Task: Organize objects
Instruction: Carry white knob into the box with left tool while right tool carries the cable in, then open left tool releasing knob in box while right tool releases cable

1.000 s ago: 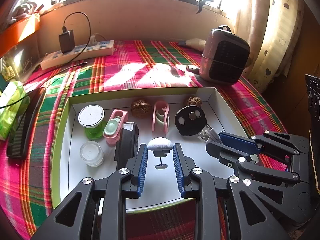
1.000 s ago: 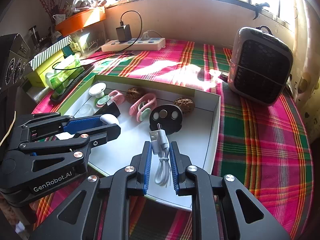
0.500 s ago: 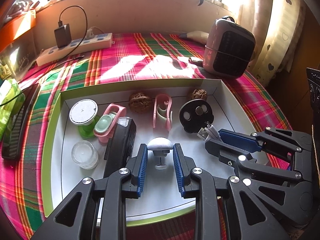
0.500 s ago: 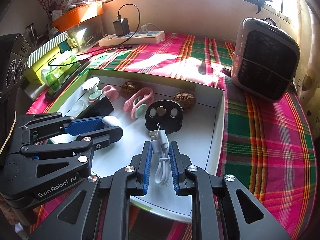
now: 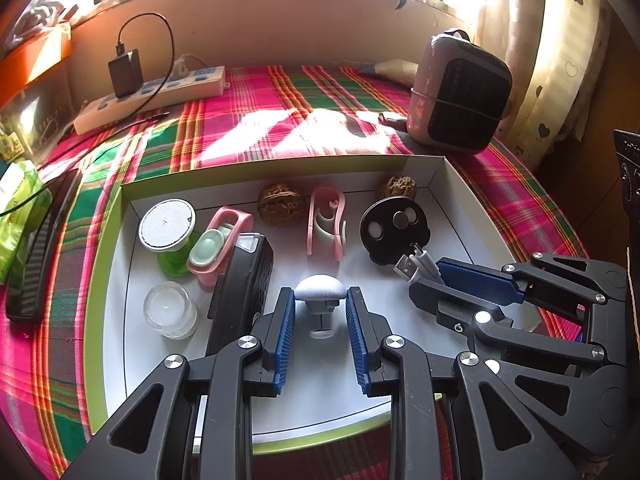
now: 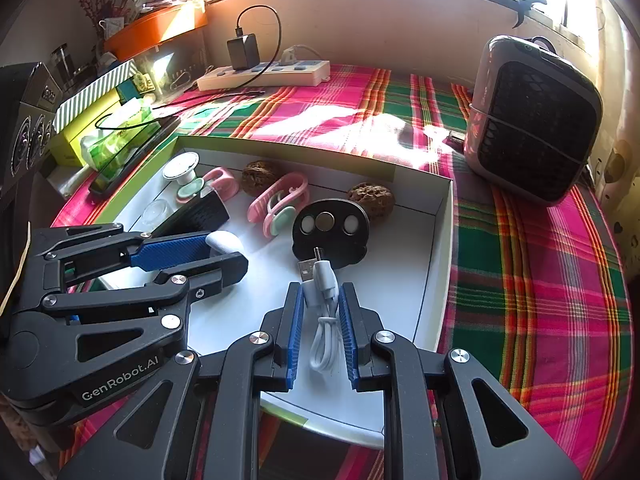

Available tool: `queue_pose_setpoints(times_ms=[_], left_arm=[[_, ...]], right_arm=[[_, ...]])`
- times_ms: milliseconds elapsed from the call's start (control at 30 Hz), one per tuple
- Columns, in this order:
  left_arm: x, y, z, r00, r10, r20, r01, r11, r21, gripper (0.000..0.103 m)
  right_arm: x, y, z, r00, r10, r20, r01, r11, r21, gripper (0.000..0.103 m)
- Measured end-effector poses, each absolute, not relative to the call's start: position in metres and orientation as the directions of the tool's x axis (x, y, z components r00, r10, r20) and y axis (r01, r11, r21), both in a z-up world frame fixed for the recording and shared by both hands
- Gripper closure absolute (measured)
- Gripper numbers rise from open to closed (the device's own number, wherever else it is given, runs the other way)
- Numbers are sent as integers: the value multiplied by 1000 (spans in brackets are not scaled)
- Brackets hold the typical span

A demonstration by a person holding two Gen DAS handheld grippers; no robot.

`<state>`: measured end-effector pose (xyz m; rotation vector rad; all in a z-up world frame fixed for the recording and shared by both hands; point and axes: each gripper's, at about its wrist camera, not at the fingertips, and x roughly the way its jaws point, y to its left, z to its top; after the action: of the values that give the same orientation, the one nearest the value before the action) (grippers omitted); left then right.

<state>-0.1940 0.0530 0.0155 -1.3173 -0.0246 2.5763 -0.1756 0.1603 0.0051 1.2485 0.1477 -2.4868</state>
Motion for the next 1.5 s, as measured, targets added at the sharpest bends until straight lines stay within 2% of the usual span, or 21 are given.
queue_pose_setpoints(times_ms=[433, 800, 1367, 1500], left_arm=[[-194, 53, 16, -562, 207, -801, -205, -973, -107, 78], [-189, 51, 18, -567, 176, -804, -181, -980, -87, 75], [-156, 42, 37, -644, 84, -761, -101, -995, -24, 74], [-144, 41, 41, -662, 66, -747, -90, -996, -8, 74]], right_arm=[[-173, 158, 5, -554, -253, -793, 346, -937, 58, 84], [-167, 160, 9, -570, -237, -787, 315, -947, 57, 69], [-138, 157, 23, -623, -219, -751, 268, -962, 58, 67], [-128, 158, 27, -645, -213, -734, 252, -966, 60, 57]])
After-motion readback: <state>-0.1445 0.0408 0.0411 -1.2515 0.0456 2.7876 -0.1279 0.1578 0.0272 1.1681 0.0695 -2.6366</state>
